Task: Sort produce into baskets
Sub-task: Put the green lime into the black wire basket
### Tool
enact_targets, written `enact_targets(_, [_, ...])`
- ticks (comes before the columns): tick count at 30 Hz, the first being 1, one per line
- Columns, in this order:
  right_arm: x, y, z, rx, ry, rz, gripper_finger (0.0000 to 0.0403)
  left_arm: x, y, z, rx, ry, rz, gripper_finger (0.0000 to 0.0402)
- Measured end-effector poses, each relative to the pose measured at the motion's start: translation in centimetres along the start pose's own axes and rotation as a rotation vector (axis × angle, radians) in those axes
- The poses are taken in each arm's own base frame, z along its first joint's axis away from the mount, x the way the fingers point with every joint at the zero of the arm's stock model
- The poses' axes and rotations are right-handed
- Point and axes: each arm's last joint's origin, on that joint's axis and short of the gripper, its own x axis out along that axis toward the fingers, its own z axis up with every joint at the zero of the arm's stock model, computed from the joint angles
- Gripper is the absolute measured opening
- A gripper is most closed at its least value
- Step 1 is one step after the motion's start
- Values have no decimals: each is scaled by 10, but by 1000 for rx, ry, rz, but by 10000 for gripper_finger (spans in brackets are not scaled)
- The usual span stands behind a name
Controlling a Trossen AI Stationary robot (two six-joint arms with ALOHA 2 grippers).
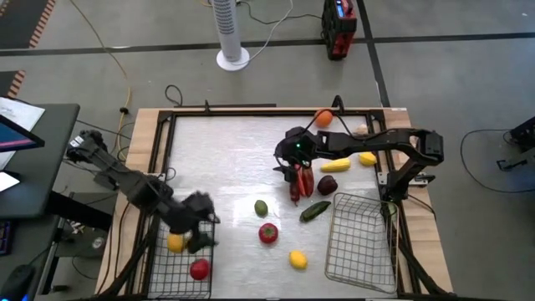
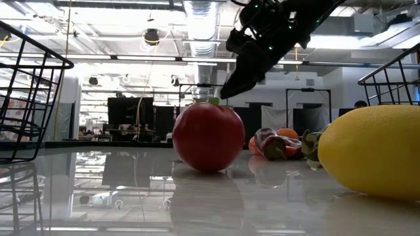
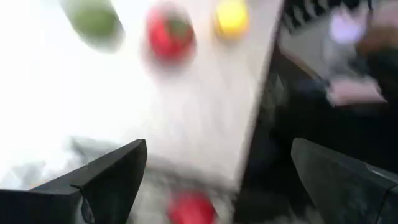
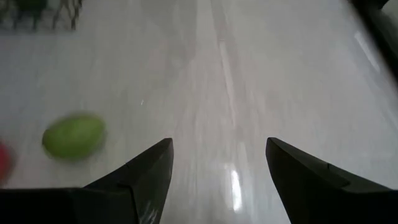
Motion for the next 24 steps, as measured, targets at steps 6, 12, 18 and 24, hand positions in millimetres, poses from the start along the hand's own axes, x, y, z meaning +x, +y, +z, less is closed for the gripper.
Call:
enact_targets(6, [-22, -6, -7, 13, 115, -85, 286, 16, 19, 41, 149, -105, 171, 388])
enact_targets(12, [-55, -2, -20, 1, 61, -121, 286, 64, 49, 75, 327, -23, 304, 388])
enact_targets(18, [-73, -5, -59, 51, -86, -174, 286, 105, 71, 98, 529, 58, 281, 388])
enact_targets(24, [-76, 5, -91, 77, -199, -174, 285, 136, 89, 106, 713, 128, 294, 388])
